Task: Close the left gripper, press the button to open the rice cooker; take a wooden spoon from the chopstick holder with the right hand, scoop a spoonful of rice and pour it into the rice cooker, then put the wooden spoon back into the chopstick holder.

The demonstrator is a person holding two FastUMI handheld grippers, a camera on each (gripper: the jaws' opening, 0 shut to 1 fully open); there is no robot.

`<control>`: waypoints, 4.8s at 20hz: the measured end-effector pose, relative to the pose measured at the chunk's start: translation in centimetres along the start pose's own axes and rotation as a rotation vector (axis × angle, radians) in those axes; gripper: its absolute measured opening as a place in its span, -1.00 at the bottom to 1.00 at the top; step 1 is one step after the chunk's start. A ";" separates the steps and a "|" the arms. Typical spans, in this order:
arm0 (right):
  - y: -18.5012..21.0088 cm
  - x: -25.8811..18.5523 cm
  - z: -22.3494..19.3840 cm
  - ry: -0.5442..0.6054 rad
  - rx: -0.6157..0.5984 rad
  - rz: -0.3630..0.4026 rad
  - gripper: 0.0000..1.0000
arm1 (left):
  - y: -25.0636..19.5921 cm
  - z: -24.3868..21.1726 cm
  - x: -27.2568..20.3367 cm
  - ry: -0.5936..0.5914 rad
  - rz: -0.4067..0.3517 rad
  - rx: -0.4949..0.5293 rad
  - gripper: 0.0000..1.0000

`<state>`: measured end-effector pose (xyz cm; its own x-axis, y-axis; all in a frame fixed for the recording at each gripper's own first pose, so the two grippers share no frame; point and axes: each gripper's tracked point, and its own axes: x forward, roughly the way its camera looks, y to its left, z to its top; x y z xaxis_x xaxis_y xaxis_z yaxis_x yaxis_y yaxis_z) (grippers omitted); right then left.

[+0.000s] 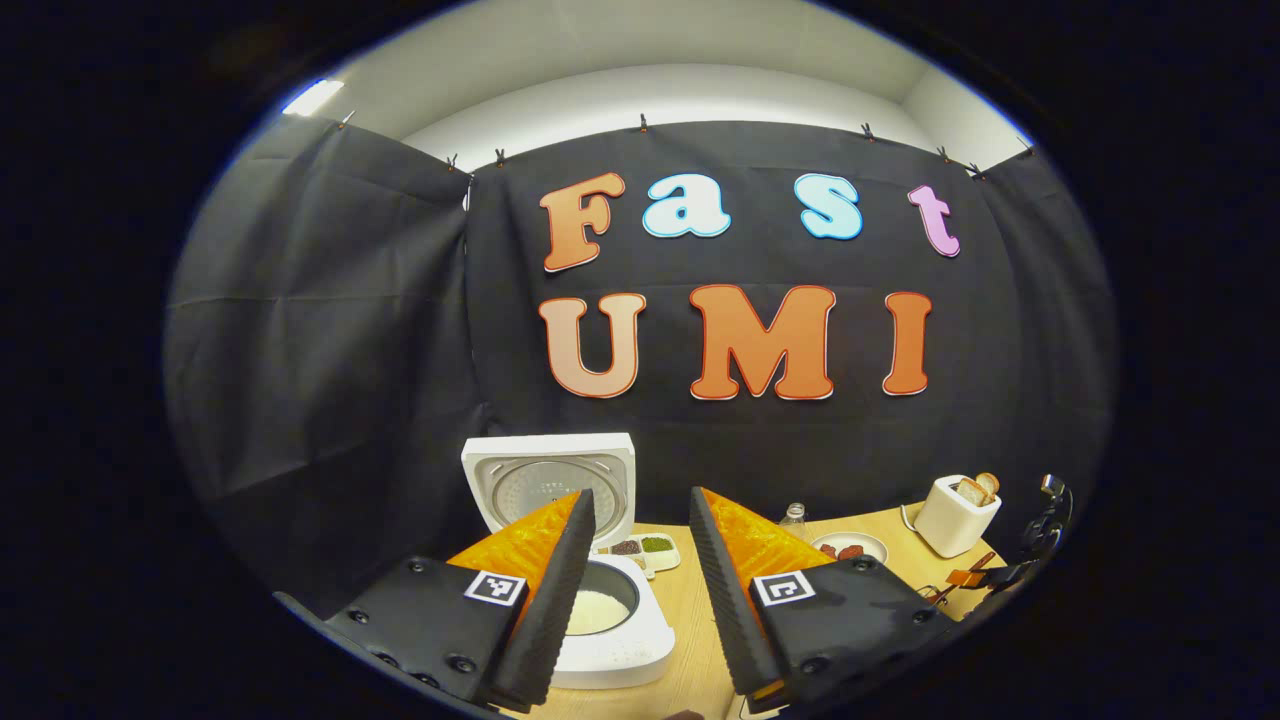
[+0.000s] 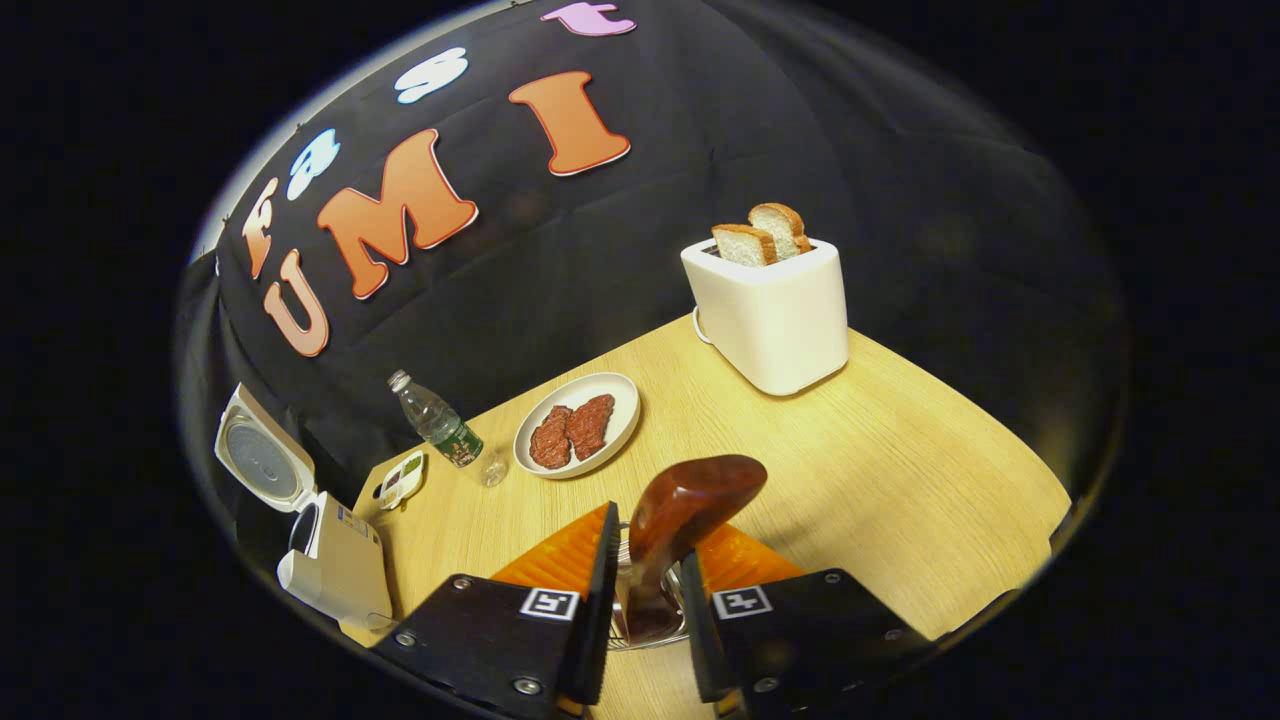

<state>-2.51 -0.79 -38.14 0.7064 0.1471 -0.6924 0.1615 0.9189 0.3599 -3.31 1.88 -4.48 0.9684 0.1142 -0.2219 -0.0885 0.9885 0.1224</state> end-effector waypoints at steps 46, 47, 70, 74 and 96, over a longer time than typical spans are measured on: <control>15.7 -10.6 -10.8 -0.226 -0.705 -0.146 -0.82 | 0.4 -10.0 7.2 0.184 -0.311 -0.030 0.94; 15.7 -10.6 -11.2 -0.236 -0.714 -0.158 -0.82 | 0.5 -10.1 7.4 0.188 -0.316 -0.044 0.94; 19.1 -7.8 -16.1 0.069 0.130 0.019 -0.82 | 3.6 -11.3 9.2 0.196 -0.302 -0.069 0.94; 18.3 -7.5 -16.7 0.126 0.266 0.044 -0.82 | 4.5 -11.6 9.5 0.202 -0.289 -0.071 0.94; 16.7 -9.5 -9.2 0.187 0.722 0.405 -0.82 | 3.1 -8.6 8.6 0.135 -0.249 -0.083 0.94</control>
<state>-12.86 16.57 -31.33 0.6890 0.5312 -0.4931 0.3661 0.3321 0.8693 2.75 6.80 -14.33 0.9234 -0.1259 -0.3626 0.1235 0.9919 -0.0298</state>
